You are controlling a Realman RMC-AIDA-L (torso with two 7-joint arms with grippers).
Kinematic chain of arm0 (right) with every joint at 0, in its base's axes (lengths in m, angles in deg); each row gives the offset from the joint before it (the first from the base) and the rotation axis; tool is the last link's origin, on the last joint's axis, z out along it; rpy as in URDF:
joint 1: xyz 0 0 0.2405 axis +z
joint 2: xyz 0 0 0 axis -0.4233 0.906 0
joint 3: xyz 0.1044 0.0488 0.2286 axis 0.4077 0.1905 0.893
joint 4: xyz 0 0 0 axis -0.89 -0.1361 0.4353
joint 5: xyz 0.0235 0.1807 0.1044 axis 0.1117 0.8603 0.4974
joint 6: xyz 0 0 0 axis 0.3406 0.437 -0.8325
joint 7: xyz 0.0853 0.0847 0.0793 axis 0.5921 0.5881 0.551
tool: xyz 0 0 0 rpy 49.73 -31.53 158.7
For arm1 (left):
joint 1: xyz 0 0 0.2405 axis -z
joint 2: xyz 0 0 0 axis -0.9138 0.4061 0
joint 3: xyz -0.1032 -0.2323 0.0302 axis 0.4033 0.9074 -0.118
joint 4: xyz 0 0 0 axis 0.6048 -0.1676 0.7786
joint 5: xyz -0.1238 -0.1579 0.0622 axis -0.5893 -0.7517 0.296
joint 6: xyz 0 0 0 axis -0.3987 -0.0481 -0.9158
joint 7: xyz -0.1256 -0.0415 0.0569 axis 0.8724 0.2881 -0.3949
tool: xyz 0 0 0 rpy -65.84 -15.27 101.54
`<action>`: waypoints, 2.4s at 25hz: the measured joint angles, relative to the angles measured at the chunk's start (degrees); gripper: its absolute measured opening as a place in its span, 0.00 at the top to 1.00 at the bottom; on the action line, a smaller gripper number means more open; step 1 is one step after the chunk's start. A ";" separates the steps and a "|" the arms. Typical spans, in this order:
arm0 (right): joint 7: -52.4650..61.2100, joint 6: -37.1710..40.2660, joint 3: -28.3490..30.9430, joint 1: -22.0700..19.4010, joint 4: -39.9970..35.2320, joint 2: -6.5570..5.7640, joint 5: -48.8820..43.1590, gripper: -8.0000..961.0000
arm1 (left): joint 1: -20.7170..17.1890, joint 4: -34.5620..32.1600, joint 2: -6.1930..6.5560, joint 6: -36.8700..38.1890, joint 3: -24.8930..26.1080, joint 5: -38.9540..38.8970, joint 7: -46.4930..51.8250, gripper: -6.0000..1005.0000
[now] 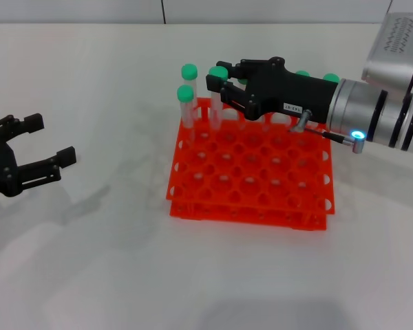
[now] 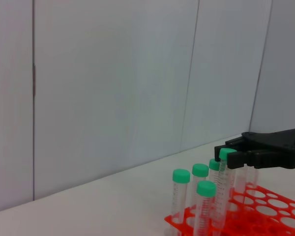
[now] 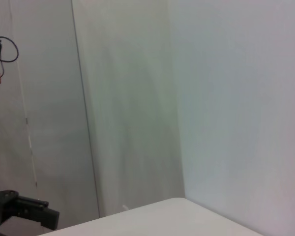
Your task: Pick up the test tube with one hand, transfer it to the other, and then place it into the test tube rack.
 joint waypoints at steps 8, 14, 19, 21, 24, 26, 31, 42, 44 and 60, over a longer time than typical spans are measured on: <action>-0.01 -0.10 0.34 -0.16 0.34 0.00 -0.69 0.61 | 0.09 -0.03 -0.01 0.01 0.03 -0.01 0.00 0.12; -0.01 -0.10 0.29 -0.20 0.44 0.00 -2.23 0.60 | 0.23 -0.04 -0.01 0.00 -0.03 -0.01 0.00 0.12; 0.29 0.12 0.32 0.03 0.16 0.00 -3.98 0.60 | 0.24 -0.04 -0.02 -0.03 -0.02 -0.01 0.01 0.12; 0.43 0.16 0.39 0.06 -0.01 0.00 -4.25 0.60 | 0.24 -0.04 -0.06 -0.04 -0.02 -0.01 0.10 0.12; 0.52 0.08 0.41 0.20 -0.04 0.00 -4.31 0.60 | 0.24 -0.04 -0.07 -0.06 -0.02 -0.01 0.20 0.12; 0.55 0.09 0.42 0.29 -0.09 0.00 -4.32 0.60 | 0.24 -0.04 -0.09 -0.06 -0.02 -0.01 0.28 0.12; 0.65 0.87 0.46 0.46 -0.13 0.00 -4.35 0.51 | 0.24 -0.04 -0.09 -0.02 -0.09 -0.01 0.42 0.12; 15.89 10.88 -9.94 -12.44 -22.25 -0.38 -8.04 0.42 | -0.04 -0.04 0.01 0.30 0.02 -0.01 0.10 0.12; 16.94 11.06 -11.23 -13.96 -24.72 -0.58 -8.07 0.42 | 0.03 -0.03 0.05 0.33 0.01 -0.02 0.06 0.12; 19.90 11.06 -17.37 -22.89 -33.96 -2.98 -11.06 0.18 | 2.89 4.01 3.87 7.43 0.21 2.41 0.12 0.12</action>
